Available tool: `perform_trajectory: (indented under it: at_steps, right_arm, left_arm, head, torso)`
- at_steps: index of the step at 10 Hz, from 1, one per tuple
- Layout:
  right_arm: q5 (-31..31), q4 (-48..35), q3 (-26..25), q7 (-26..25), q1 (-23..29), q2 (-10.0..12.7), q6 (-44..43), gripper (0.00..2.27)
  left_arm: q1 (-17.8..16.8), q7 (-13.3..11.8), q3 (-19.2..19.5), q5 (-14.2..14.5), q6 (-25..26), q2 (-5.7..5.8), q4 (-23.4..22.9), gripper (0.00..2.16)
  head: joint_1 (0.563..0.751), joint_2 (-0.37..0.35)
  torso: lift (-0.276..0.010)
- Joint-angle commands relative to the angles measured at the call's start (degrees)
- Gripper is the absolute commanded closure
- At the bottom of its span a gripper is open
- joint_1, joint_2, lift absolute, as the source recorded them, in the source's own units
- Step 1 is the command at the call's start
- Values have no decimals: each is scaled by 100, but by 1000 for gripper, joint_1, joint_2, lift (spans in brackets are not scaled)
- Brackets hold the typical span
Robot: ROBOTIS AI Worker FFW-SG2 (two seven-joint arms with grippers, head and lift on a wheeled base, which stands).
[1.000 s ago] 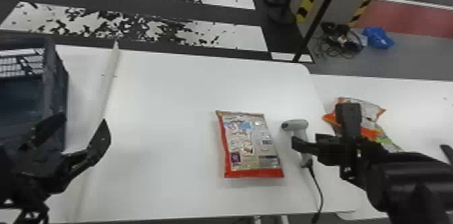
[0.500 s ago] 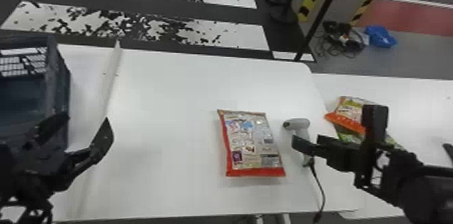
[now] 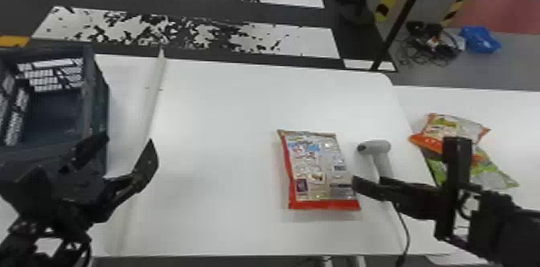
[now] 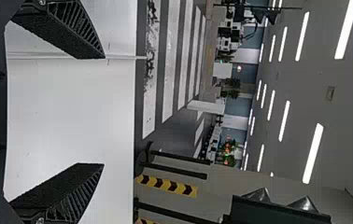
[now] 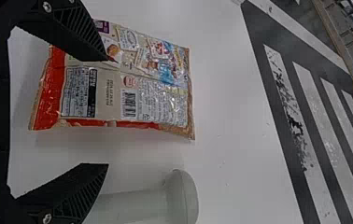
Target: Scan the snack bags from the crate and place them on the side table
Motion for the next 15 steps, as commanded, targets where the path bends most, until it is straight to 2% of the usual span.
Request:
perform_trajectory:
  at_steps: [1,8,9,10,11,13,15]
  right_arm:
    - [24,211,118,28,-59,0,0,83]
    - [455,1134,610,529,-446,-79,-105,97]
    - [490,1222,689,635,-481,-79,-299,518]
    - [499,1257,716,687,-490,-79,-387,1544]
    - [534,1292,742,687,-525,-79,-351,2213]
    - [534,1318,716,846,-525,-79,-334,2253]
    - [121,1248,399,1030,-490,-88,-228,2253]
  left_arm:
    - [0,0,-6,0,0,1,0,39]
    - [-70,0,-85,9,0,62,70,39]
    - [-70,0,-85,9,0,62,79,39]
    - [-70,0,-85,9,0,62,97,39]
    - [-70,0,-85,18,0,54,97,39]
    - [-70,0,-85,18,0,54,97,39]
    - [-70,-9,-85,18,0,54,97,39]
  head:
    - [695,-120]
    - [695,-100]
    - [695,-98]
    - [695,-91]
    - [695,-87]
    - [695,-84]
    - [695,-79]
  torso:
    - [-81]
    - [-81]
    - [-81]
    - [-81]
    - [-81]
    - [-81]
    - [-81]
